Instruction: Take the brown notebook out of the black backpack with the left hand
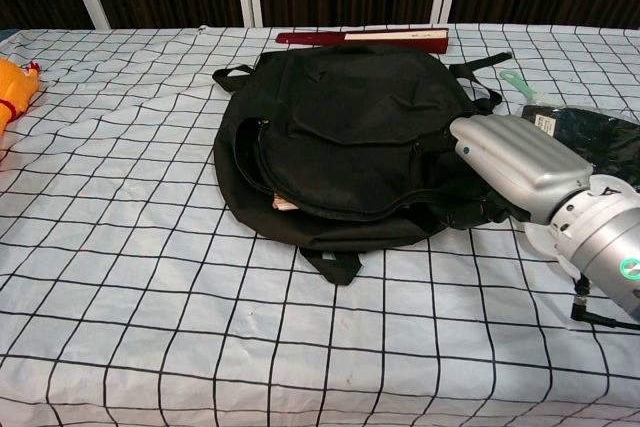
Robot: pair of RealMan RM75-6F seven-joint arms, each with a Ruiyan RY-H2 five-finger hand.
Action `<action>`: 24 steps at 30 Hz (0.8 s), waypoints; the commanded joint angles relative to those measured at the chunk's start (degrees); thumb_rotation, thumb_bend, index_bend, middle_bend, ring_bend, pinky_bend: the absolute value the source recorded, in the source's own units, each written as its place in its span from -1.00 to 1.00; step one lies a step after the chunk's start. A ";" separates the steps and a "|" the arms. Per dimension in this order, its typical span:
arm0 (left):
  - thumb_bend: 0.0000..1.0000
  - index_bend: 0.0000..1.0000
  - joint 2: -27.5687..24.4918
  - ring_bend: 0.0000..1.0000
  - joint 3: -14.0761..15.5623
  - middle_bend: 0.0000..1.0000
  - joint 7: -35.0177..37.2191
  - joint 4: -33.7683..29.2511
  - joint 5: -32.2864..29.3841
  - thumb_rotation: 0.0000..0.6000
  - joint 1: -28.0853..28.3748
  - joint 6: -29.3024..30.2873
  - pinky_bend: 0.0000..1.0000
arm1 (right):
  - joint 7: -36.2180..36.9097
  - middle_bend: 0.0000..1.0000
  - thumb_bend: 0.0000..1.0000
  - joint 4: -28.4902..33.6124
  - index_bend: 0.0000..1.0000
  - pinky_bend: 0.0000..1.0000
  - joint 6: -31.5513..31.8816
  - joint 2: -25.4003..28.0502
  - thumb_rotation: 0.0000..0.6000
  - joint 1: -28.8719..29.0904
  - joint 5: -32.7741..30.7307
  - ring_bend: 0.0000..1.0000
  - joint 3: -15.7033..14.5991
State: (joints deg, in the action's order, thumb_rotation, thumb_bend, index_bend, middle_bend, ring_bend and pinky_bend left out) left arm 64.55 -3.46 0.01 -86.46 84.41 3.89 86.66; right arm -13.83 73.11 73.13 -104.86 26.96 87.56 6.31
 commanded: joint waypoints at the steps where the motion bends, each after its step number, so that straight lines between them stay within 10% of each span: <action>1: -0.79 -0.68 -0.01 -1.00 0.00 -0.81 -0.01 0.00 -0.01 1.00 0.01 -0.02 -1.00 | -0.08 -0.01 -0.18 -0.10 0.00 -0.68 -0.02 -0.09 1.00 0.04 -0.11 -0.44 0.02; 24: -0.79 -0.67 -0.11 -1.00 0.07 -0.81 0.17 -0.12 0.08 1.00 0.04 -0.09 -1.00 | -0.40 0.14 -0.15 -0.99 0.22 -0.68 0.44 -1.56 1.00 1.09 -0.51 -0.39 1.30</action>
State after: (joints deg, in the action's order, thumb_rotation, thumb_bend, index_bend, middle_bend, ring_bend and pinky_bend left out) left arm 64.44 -3.39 0.18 -86.58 84.49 3.93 86.57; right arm -14.21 72.13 73.57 -106.42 28.04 87.06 7.61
